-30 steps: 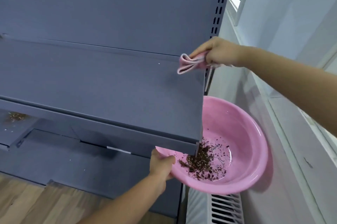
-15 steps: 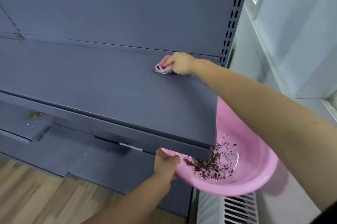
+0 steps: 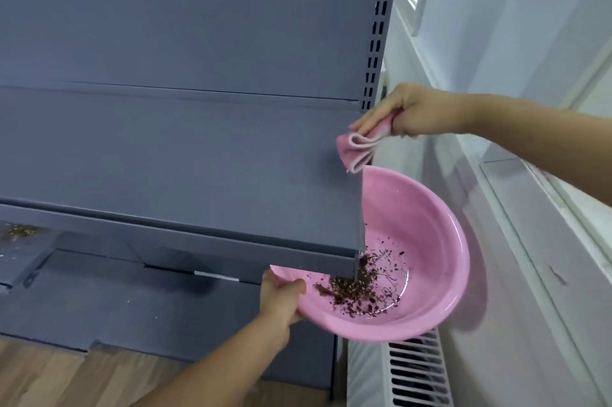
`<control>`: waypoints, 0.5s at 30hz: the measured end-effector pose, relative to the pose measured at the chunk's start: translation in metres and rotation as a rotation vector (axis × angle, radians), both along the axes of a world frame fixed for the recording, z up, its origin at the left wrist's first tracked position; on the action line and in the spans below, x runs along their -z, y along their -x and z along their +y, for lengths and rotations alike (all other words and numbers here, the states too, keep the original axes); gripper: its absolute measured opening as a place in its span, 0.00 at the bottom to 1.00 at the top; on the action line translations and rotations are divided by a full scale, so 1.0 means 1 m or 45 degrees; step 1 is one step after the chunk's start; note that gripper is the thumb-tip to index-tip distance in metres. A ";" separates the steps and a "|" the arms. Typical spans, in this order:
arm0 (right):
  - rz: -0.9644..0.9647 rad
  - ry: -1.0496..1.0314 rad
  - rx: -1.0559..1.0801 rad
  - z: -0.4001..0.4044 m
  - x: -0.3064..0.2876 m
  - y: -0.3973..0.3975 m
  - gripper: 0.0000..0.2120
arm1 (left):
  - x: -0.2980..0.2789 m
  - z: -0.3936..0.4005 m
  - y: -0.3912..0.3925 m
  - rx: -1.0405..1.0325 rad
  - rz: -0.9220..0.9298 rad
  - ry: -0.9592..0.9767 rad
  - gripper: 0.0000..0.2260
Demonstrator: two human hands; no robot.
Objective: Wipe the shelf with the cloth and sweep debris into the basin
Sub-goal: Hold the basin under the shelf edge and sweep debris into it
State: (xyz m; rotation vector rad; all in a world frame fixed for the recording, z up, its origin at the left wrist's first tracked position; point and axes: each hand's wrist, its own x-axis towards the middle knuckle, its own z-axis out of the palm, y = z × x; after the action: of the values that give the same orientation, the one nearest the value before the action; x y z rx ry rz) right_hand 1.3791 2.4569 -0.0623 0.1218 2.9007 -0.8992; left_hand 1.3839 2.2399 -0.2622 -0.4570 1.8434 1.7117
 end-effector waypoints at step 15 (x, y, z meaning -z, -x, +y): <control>0.081 -0.352 0.089 -0.008 0.063 0.034 0.26 | 0.009 0.018 -0.003 0.040 0.024 0.033 0.11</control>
State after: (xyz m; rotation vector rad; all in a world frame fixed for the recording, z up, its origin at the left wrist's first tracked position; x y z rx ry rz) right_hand 1.3453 2.4491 -0.1249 0.2207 3.0820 -0.5134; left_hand 1.3871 2.2580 -0.2716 -0.4214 1.8780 1.6783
